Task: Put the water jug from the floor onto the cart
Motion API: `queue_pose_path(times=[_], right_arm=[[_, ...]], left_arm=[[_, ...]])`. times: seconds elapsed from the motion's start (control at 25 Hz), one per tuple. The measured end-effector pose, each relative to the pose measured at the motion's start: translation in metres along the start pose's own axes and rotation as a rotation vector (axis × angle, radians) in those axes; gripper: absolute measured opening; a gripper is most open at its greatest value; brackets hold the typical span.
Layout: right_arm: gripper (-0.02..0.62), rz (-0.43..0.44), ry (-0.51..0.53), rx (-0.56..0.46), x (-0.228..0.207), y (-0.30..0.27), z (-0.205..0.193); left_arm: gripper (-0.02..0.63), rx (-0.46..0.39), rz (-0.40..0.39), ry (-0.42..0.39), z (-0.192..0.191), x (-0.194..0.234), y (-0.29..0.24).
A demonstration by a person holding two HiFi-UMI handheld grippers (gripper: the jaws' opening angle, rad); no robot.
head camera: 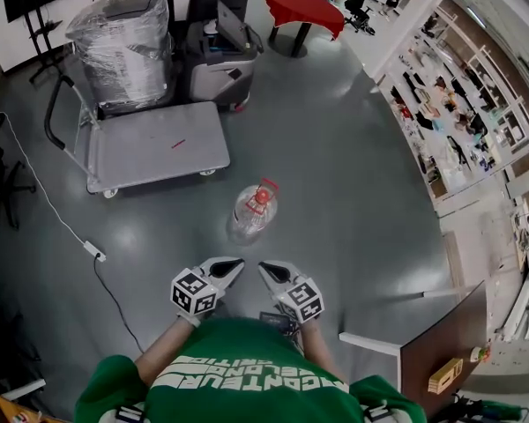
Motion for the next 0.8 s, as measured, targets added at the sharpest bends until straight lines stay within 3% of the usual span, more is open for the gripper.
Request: queue_pose_path(times=[0.36, 0.8], right_arm=[[-0.008, 0.022, 0.033, 0.031, 0.013, -0.048, 0.036], [-0.008, 0.071, 0.043, 0.078, 0.027, -0.087, 0.048]], left_arm=[[0.009, -0.008, 0.027, 0.035, 0.017, 0.049, 0.027], [0.009, -0.024, 0.056, 0.057, 0.021, 0.089, 0.052]])
Point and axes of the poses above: the fingertips, and each gripper's own axes: y backward along the fingers, x to its left, z out of its top, the point moved 8 cm from there along y, backward along the fingers, and after that the axes turned 11 degrees about x, right-handed, at the moved point
